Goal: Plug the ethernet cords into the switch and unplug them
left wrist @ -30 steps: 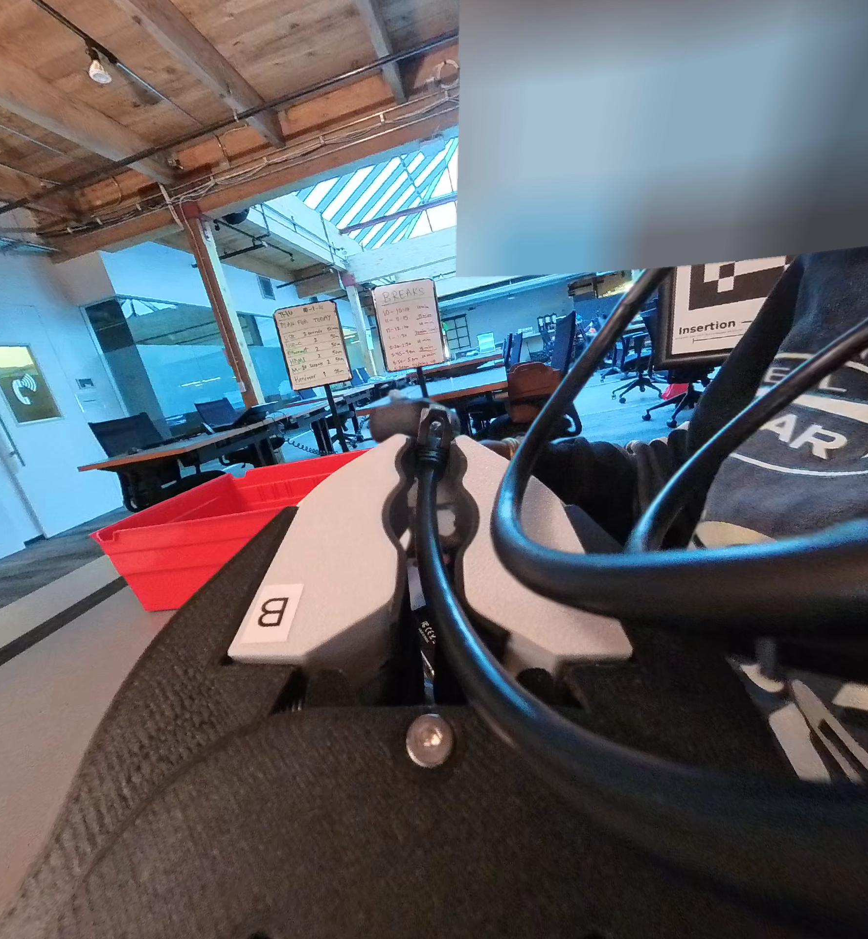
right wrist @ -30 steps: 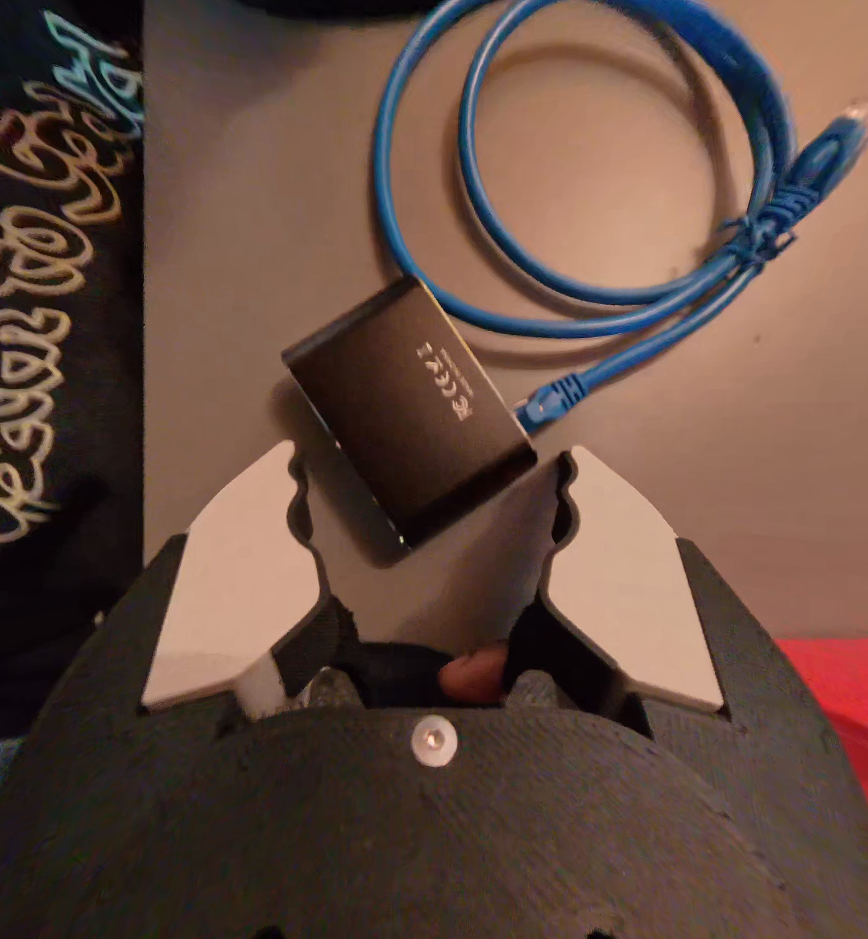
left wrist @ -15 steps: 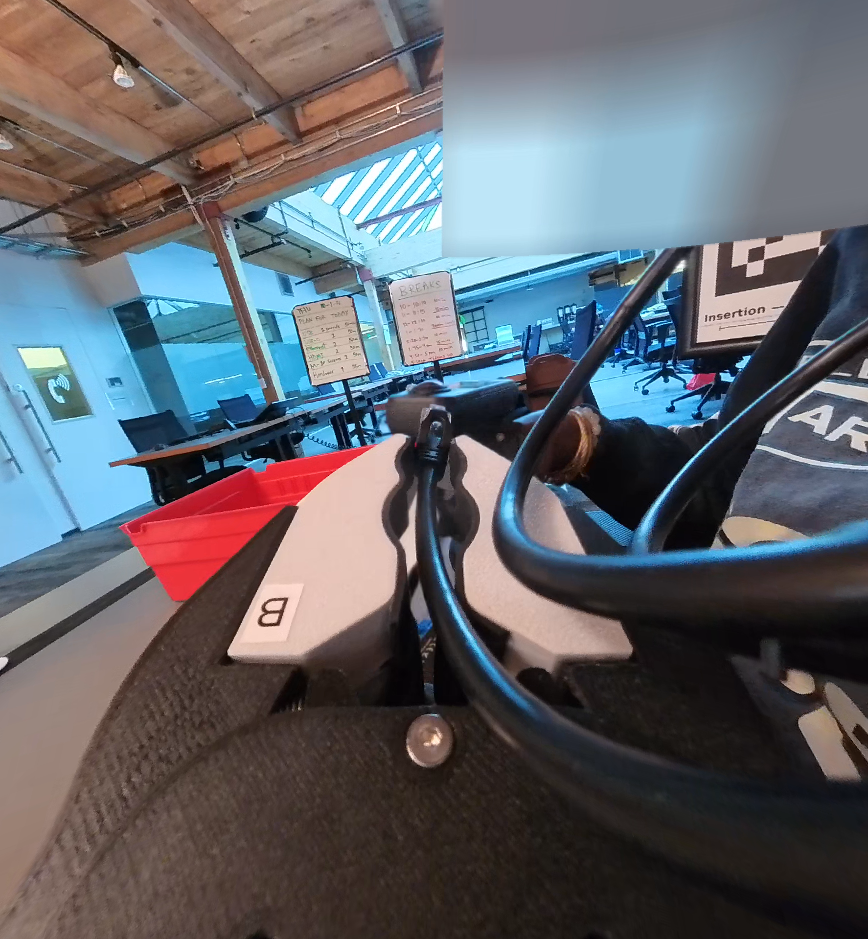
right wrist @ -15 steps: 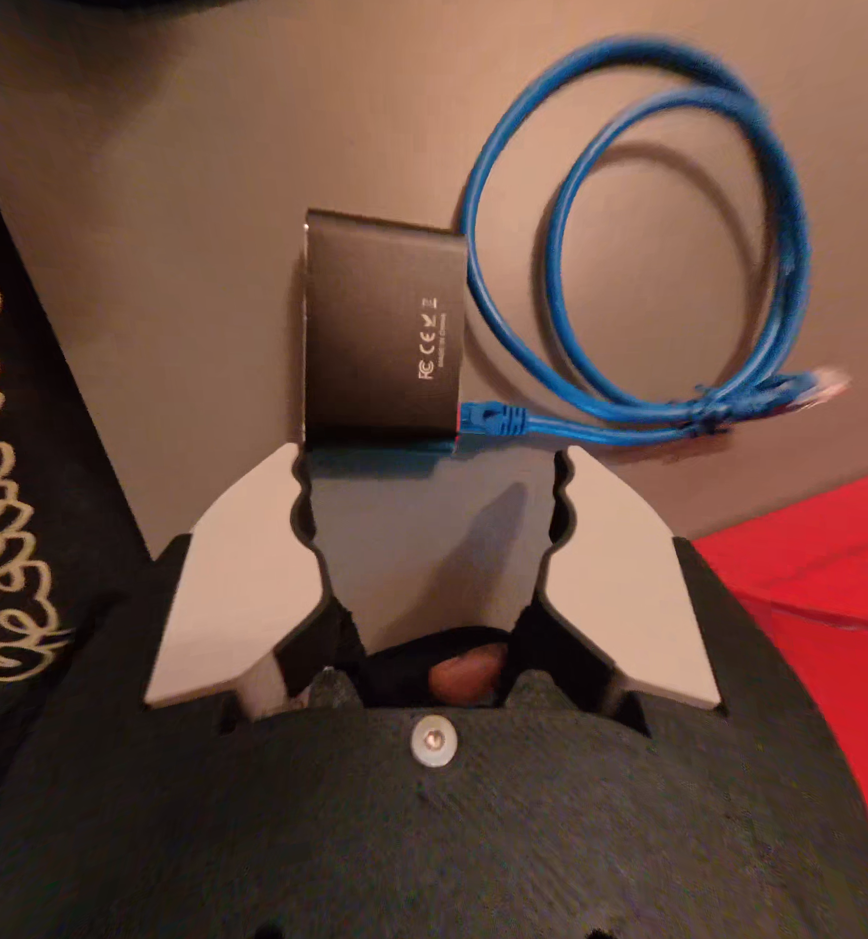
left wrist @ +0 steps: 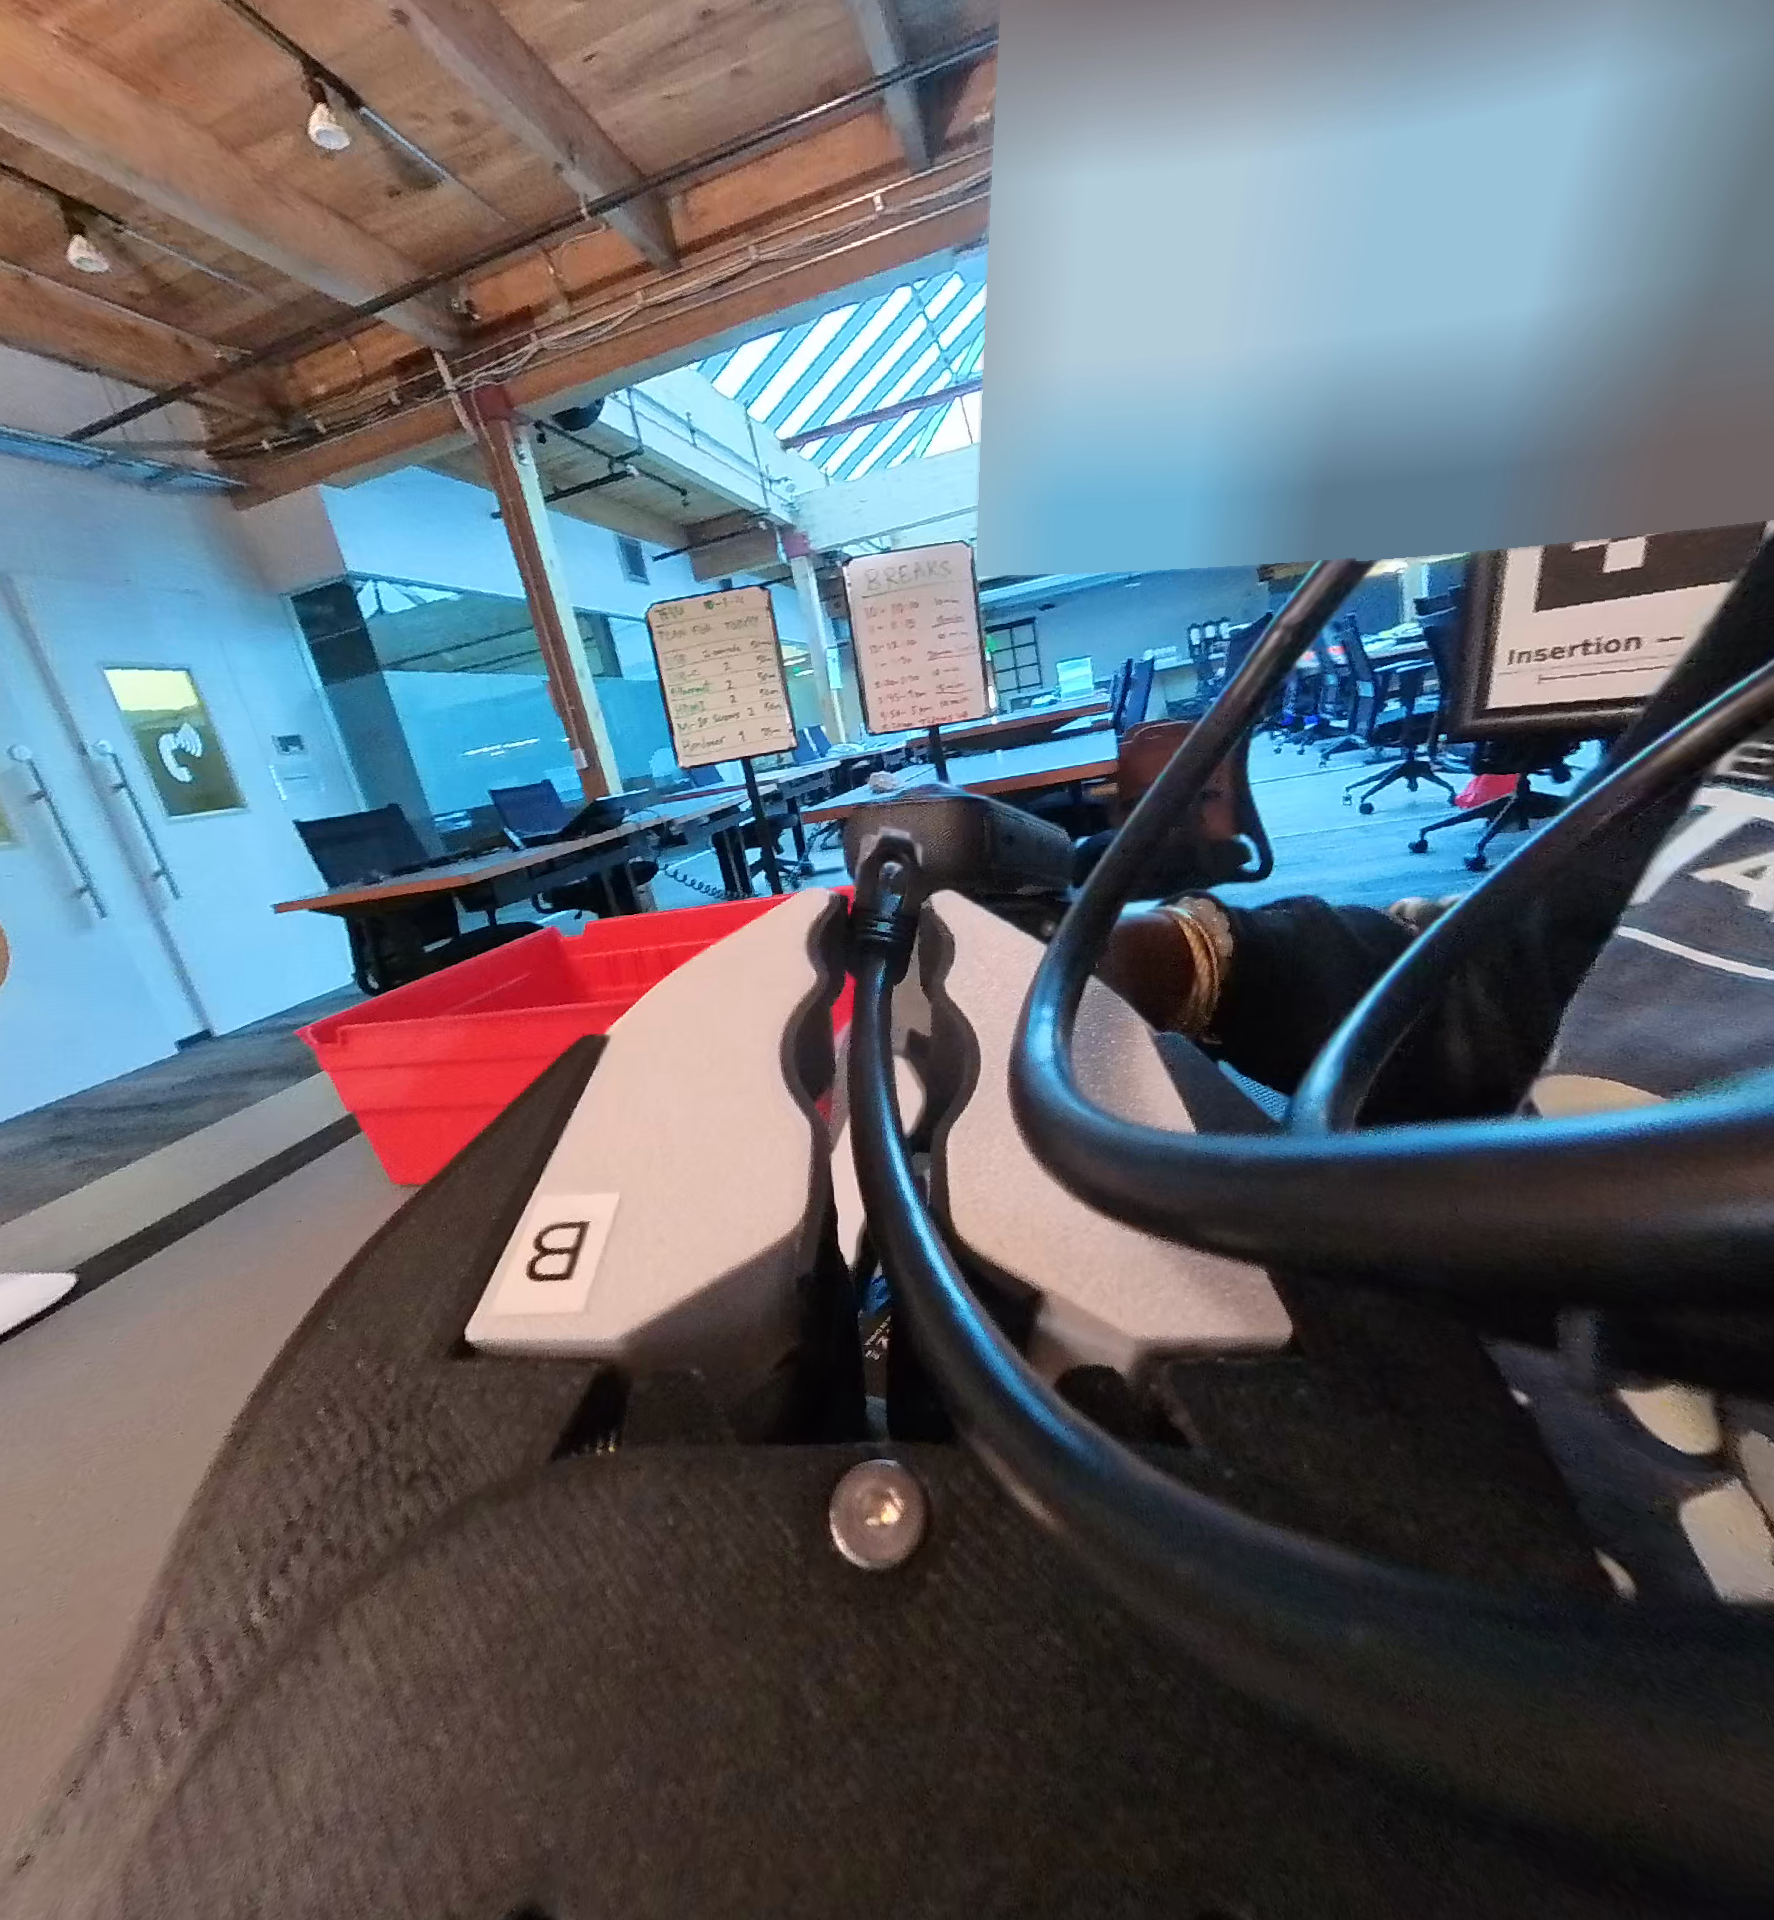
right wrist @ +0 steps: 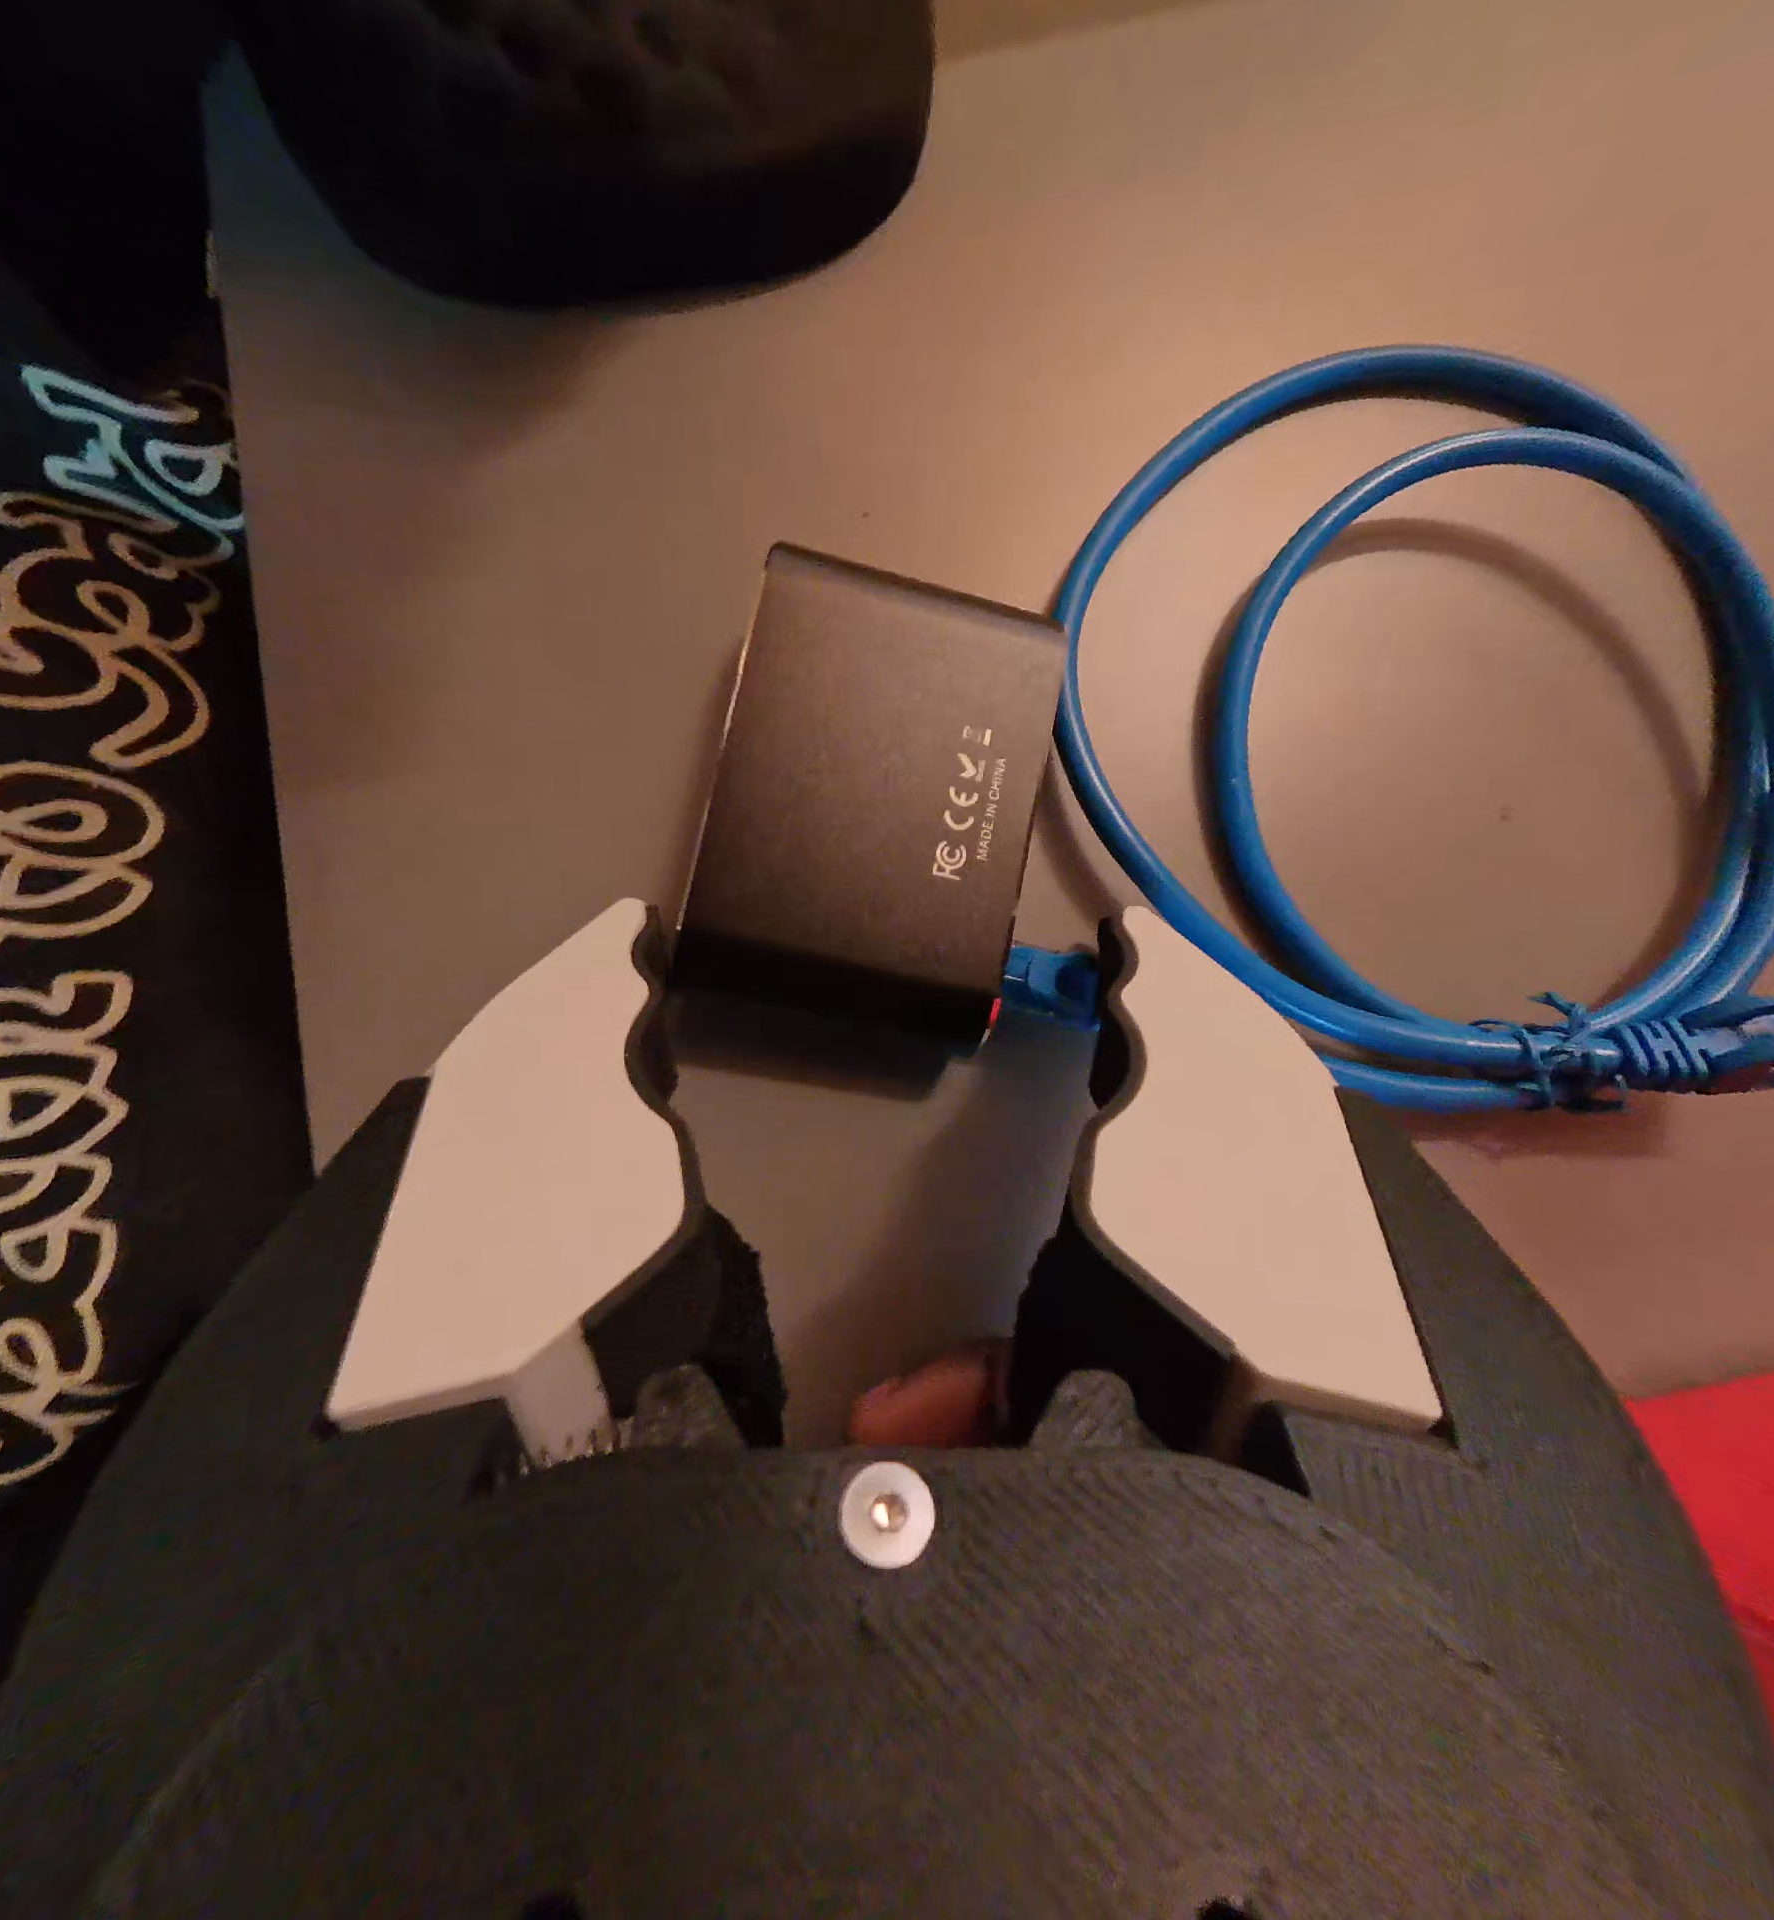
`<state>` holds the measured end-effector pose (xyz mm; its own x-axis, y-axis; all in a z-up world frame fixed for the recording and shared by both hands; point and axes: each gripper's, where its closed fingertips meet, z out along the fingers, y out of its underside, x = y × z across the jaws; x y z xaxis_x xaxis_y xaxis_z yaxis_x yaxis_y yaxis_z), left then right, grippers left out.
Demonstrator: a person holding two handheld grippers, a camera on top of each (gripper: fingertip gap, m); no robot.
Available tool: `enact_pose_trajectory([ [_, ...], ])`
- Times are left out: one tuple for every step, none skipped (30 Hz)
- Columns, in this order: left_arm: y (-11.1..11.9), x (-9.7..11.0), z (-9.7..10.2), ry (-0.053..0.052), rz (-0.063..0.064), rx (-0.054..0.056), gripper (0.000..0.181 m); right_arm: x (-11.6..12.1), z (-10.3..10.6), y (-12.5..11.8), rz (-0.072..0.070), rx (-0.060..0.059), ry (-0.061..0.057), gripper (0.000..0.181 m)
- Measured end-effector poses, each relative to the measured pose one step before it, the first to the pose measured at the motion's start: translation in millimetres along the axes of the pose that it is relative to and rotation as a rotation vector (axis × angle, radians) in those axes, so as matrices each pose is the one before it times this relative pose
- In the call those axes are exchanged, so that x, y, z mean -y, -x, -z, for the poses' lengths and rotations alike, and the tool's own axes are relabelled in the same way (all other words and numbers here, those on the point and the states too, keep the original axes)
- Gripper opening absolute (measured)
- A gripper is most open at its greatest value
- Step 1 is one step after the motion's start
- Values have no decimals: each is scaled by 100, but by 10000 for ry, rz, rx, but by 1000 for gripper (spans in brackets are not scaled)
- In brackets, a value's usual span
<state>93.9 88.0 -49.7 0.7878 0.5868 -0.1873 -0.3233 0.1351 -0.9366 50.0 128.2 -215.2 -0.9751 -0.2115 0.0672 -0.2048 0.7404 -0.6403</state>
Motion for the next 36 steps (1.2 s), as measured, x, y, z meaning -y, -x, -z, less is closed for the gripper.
enact_pose_trajectory([
  [167,-107,-11,76,-32,119,12,167,-121,-256,-108,-169,-75,78],
  [193,-102,-10,61,-41,143,12,151,-119,-349,-146,-244,-54,78],
  [252,-65,7,54,-55,182,12,134,-78,-361,-120,-261,-50,77],
  [353,-83,10,61,-87,248,12,184,16,-338,-75,-243,-118,75],
  [431,-152,24,103,-147,315,12,778,330,-294,-63,-218,-545,59],
  [411,-200,-3,128,-172,314,13,565,308,-558,-267,-274,-380,59],
  [315,-169,-22,117,-142,252,13,120,151,-457,-234,-112,-133,59],
  [172,-148,-29,95,-114,155,12,-317,-12,-157,-118,77,120,59],
  [9,-118,-52,78,-84,41,13,-532,-157,26,-24,111,315,59],
  [-35,-94,-42,49,-34,-7,13,-408,-221,38,89,-9,301,60],
  [-38,-64,-37,31,-1,-21,13,-48,-97,3,146,-100,117,60],
  [5,-31,-23,16,5,3,13,14,-42,-5,73,-84,48,60],
  [9,0,9,3,-4,10,13,19,-32,-23,-30,-4,-12,60],
  [-25,-11,10,1,6,-20,13,9,-10,-8,-86,77,-22,60],
  [-63,-32,-15,17,22,-45,13,-4,-29,4,-89,108,9,61],
  [-40,-76,-32,38,9,-28,12,-14,-127,1,-80,80,45,62],
  [-42,-91,-35,54,-26,-16,12,-26,-210,0,-59,5,71,63],
  [-40,-94,-29,63,-49,-6,12,-24,-239,-19,-1,-77,103,65],
  [-26,-92,-46,59,-51,4,13,54,-161,-29,-22,-109,59,65],
  [-16,-79,-38,50,-39,7,13,122,-107,-34,-92,-74,-9,64],
  [2,-93,-35,51,-34,16,13,107,-83,-70,-60,-63,-66,64],
  [60,-93,-30,62,-53,58,13,64,-33,-152,-66,-99,-70,63],
  [128,-114,-23,88,-106,125,12,189,90,-352,-105,-225,-174,63],
  [176,-222,-41,154,-189,174,13,569,311,-399,-152,-218,-443,63],
  [196,-312,-86,230,-214,209,13,918,519,-403,-234,-127,-692,63],
  [177,-442,-137,313,-192,207,13,1068,591,-491,-281,-118,-809,63],
  [46,-525,-189,358,-220,136,13,1021,583,-617,-256,-196,-765,63],
  [-40,-520,-206,350,-243,100,12,830,498,-650,-174,-271,-596,63],
  [79,-510,-242,367,-166,197,12,697,375,-509,-44,-259,-490,63],
  [65,-426,-229,310,-197,210,12,621,282,-220,32,-159,-447,63],
  [-109,-315,-211,222,-307,131,12,559,205,-34,4,-109,-371,63],
  [-254,-204,-179,154,-315,59,12,433,144,72,51,-69,-273,63],
  [-227,-105,-168,116,-296,81,13,298,80,100,149,-64,-181,63],
  [-205,-86,-155,112,-361,102,12,180,45,3,267,-147,-92,63],
  [-121,-88,-127,106,-395,144,12,86,16,27,307,-144,-47,63],
  [-81,-137,-127,126,-381,152,13,67,-11,166,237,-28,-33,63],
])
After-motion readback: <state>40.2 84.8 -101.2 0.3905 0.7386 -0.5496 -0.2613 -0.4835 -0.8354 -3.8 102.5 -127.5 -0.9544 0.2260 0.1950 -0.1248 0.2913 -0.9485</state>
